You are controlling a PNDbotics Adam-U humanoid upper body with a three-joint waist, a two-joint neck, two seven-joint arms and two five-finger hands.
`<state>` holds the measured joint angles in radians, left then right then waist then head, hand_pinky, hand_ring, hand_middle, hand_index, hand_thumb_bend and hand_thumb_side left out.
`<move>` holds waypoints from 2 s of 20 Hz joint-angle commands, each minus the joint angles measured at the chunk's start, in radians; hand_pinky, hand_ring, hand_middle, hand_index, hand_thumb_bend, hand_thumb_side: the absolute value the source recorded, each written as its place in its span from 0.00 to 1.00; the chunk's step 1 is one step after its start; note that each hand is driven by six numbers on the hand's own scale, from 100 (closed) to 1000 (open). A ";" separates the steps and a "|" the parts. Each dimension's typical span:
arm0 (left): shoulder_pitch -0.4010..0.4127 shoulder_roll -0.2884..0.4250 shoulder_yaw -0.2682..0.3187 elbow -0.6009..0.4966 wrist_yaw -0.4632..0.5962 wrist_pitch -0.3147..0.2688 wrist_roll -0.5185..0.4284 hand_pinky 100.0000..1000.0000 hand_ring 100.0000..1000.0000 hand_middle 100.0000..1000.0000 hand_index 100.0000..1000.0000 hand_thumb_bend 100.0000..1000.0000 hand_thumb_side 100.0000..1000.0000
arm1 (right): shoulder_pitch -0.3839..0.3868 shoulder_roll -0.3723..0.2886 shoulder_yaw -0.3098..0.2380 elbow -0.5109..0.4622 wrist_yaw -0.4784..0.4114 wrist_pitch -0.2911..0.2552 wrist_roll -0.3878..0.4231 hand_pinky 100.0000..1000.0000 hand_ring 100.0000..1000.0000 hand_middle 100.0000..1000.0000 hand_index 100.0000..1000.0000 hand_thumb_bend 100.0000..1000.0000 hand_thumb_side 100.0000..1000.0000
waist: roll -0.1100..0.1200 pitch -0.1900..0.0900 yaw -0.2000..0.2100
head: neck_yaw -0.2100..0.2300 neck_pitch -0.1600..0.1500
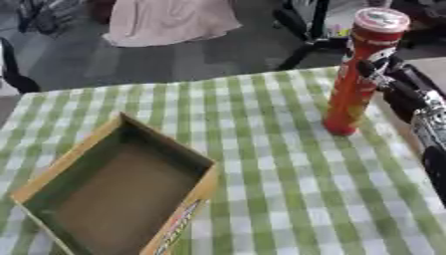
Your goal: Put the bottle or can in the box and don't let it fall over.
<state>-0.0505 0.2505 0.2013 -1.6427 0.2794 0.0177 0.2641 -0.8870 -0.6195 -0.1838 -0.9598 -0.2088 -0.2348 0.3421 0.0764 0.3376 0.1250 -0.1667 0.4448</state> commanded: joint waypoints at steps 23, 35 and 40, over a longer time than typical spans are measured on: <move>0.001 0.008 -0.002 0.000 0.001 0.004 -0.004 1.00 0.64 0.64 0.74 0.02 0.84 | -0.013 -0.005 -0.002 -0.028 -0.029 -0.018 -0.018 0.71 1.00 1.00 0.75 0.48 0.22 | -0.009 -0.020 0.001 | -0.003 -0.006; -0.001 0.009 -0.001 -0.001 0.000 0.003 -0.005 1.00 0.64 0.64 0.74 0.02 0.84 | -0.011 -0.001 0.004 -0.035 -0.065 -0.041 0.070 0.74 1.00 1.00 0.88 0.48 0.33 | -0.010 -0.020 0.002 | -0.002 -0.008; 0.000 0.009 -0.001 0.000 0.000 0.003 -0.004 1.00 0.64 0.64 0.74 0.02 0.84 | -0.011 -0.003 0.002 -0.030 -0.071 -0.045 0.092 0.76 1.00 1.00 0.91 0.47 0.39 | -0.010 -0.019 0.001 | -0.003 -0.007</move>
<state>-0.0531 0.2505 0.2013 -1.6439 0.2794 0.0175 0.2639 -0.8816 -0.6010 -0.1776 -0.9719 -0.2705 -0.2766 0.4268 0.0735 0.3373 0.1262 -0.1687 0.4448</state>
